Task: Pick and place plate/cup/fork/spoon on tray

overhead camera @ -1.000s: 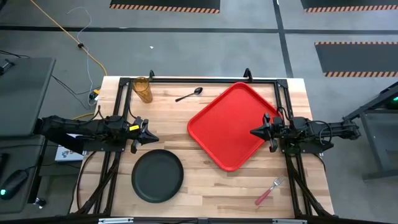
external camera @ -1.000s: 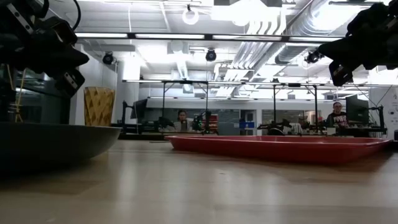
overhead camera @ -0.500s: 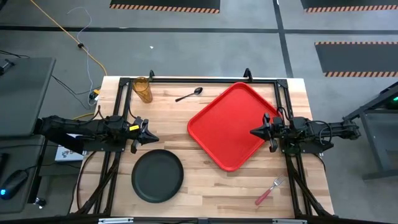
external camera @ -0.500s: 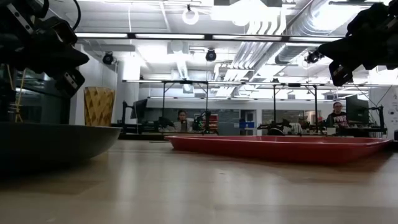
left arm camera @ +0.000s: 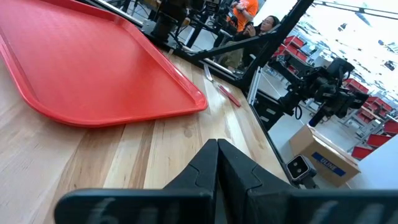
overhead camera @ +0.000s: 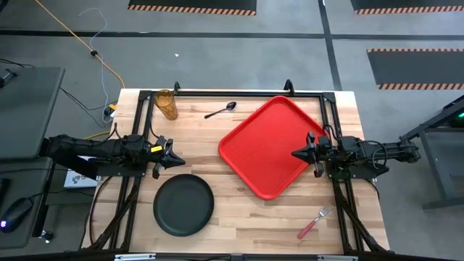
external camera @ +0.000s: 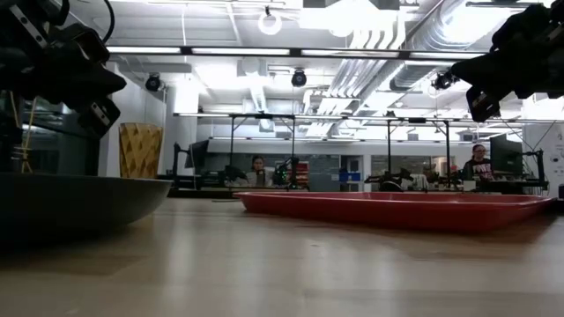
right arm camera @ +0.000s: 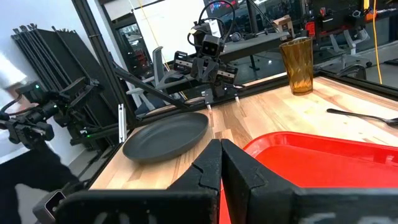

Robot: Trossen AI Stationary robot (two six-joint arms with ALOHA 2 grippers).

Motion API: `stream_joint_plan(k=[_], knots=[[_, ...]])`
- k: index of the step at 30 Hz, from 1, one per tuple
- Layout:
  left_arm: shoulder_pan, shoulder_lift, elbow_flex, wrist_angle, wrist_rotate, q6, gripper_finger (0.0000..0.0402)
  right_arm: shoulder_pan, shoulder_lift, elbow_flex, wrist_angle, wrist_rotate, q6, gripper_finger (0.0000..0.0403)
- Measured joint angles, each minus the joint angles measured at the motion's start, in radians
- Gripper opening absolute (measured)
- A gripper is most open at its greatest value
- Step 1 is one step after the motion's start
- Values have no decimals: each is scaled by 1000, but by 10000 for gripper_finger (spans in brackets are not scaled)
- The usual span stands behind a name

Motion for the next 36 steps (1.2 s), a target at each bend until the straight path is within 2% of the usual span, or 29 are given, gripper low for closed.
stream_joint_plan(k=[23, 26, 28, 33, 36], knots=[[0, 0, 0, 8, -18, 30, 1, 0, 0, 0, 0, 0, 0, 0], [0, 0, 0, 47, -47, -54, 1, 0, 0, 0, 0, 0, 0, 0], [0, 0, 0, 89, -115, -101, 1, 0, 0, 0, 0, 0, 0, 0], [1, 32, 13, 336, -406, -219, 4, 0, 0, 0, 0, 0, 0, 0], [36, 90, 121, 277, -461, -210, 29, 0, 0, 0, 0, 0, 0, 0]])
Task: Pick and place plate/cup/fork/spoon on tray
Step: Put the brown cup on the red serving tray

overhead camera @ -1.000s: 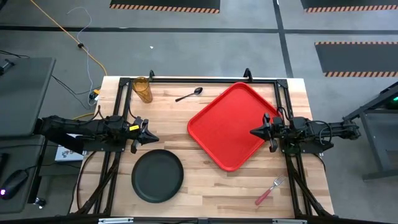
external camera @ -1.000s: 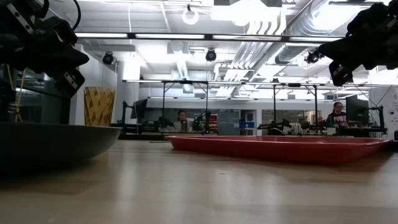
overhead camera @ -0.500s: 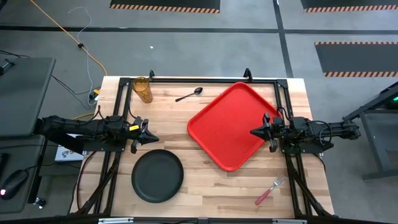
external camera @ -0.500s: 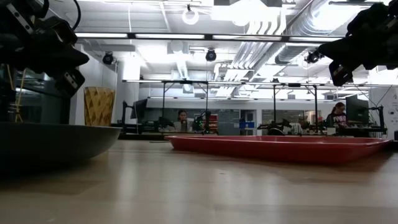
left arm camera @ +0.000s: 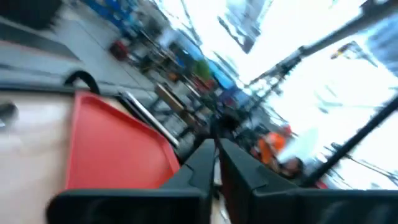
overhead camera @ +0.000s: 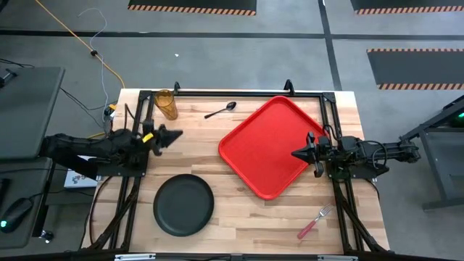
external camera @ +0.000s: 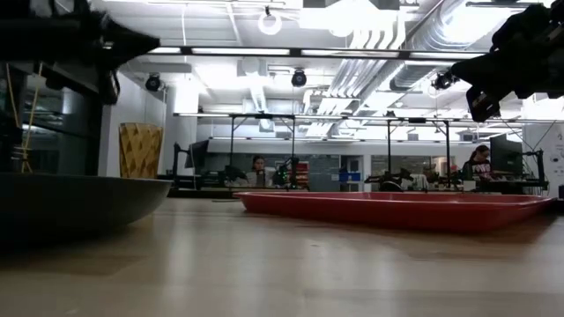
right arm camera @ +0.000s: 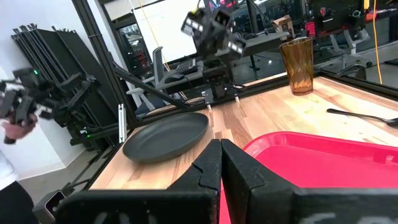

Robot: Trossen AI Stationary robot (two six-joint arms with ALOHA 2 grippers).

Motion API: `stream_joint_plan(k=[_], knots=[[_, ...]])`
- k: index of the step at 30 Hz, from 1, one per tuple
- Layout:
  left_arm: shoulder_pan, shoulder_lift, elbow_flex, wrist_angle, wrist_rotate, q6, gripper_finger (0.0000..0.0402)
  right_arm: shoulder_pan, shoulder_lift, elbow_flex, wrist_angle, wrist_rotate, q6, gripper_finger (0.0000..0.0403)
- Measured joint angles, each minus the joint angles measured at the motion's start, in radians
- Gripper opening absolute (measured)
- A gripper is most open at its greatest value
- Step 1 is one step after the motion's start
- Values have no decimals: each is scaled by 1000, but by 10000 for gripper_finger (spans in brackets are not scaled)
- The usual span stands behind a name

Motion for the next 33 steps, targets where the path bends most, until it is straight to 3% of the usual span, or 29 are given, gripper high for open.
stream_joint_plan(k=[5, 10, 16, 22, 33], knots=[[141, 201, 378, -460, 2, 114, 104, 0, 0, 0, 0, 0, 0, 0], [389, 486, 763, -981, 24, 280, 187, 0, 0, 0, 0, 0, 0, 0], [671, 806, 1016, -1378, 78, 300, 243, 0, 0, 0, 0, 0, 0, 0], [770, 978, 1119, -1464, 138, 247, 250, 0, 0, 0, 0, 0, 0, 0], [805, 1134, 1128, -1469, 135, 229, 248, 0, 0, 0, 0, 0, 0, 0]])
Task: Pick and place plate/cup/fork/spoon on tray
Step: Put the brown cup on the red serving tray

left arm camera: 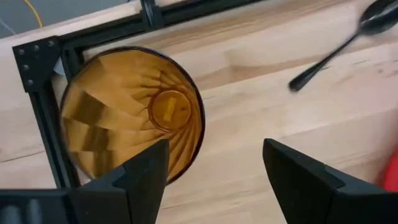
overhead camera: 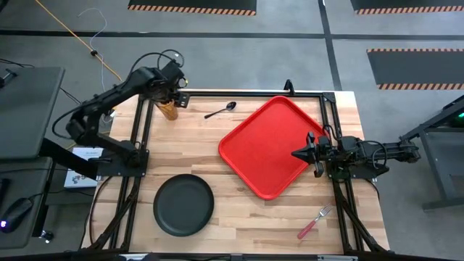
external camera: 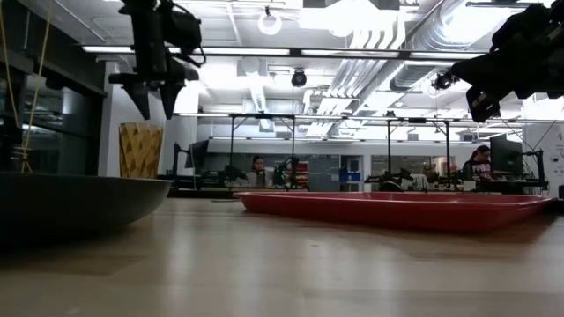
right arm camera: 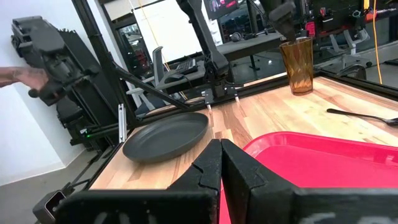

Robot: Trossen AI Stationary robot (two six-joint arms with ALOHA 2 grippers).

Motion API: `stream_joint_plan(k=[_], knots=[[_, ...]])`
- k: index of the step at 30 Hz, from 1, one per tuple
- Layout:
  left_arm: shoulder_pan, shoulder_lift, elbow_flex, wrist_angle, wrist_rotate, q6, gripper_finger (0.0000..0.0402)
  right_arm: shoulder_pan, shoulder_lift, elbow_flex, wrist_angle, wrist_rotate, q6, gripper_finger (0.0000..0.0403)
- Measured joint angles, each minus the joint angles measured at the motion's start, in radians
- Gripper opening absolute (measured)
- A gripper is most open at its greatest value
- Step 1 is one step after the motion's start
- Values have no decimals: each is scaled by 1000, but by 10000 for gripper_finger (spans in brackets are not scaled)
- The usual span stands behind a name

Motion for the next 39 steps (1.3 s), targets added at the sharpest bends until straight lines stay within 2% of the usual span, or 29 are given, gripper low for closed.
stream_joint_plan(k=[10, 14, 18, 24, 25, 27, 30, 33, 39], knots=[[14, 136, 0, -6, -26, 90, 246, 0, 0, 0, 0, 0, 0, 0], [32, 176, 0, -7, -29, 127, 227, 0, 0, 0, 0, 0, 0, 0], [47, 217, 0, -21, -29, 168, 172, 0, 0, 0, 0, 0, 0, 0], [35, 230, -1, -16, -26, 198, 33, 0, 0, 0, 0, 0, 0, 0], [28, 225, -1, -15, -20, 205, 17, 0, 0, 0, 0, 0, 0, 0], [6, 212, 9, -24, -21, 209, 13, 0, 0, 0, 0, 0, 0, 0], [-37, 201, 67, -59, -16, 228, 13, 0, 0, 0, 0, 0, 0, 0], [-104, 200, 175, -93, 7, 250, 6, 0, 0, 0, 0, 0, 0, 0], [-302, 284, 482, -143, 9, 253, 4, 0, 0, 0, 0, 0, 0, 0]])
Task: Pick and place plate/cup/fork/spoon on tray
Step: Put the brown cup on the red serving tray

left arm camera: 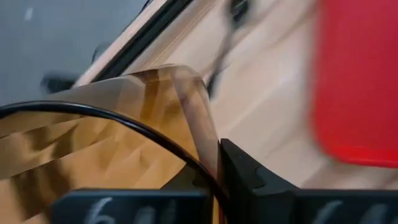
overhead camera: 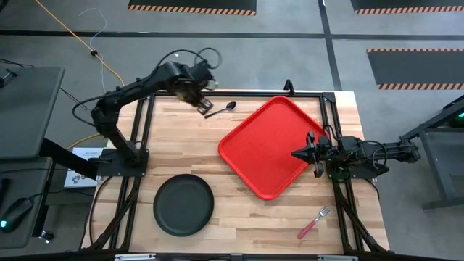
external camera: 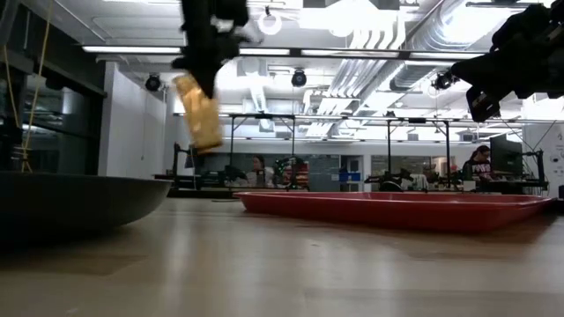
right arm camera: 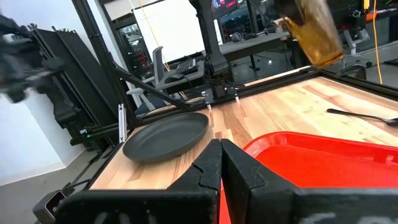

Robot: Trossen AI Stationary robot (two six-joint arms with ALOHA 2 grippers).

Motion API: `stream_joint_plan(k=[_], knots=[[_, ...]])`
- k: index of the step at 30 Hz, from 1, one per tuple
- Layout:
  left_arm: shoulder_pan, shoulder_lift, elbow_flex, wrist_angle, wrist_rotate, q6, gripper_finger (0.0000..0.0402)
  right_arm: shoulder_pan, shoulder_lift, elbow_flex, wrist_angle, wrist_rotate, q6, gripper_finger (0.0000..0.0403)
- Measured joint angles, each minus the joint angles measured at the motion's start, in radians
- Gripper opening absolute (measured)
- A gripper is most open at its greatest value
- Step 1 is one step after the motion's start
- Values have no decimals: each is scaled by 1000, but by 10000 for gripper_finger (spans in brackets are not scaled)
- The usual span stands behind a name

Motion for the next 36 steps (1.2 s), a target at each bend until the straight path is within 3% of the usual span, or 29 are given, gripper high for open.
stream_joint_plan(k=[7, 12, 22, 36], knots=[[-265, 278, 408, -194, 11, 41, 3, 0, 0, 0, 0, 0, 0, 0], [-424, 440, 574, -253, 14, 105, 2, 0, 0, 0, 0, 0, 0, 0], [-474, 544, 587, -256, 108, 123, 1, 0, 0, 0, 0, 0, 0, 0], [-460, 619, 587, -210, 87, 182, 1, 0, 0, 0, 0, 0, 0, 0]])
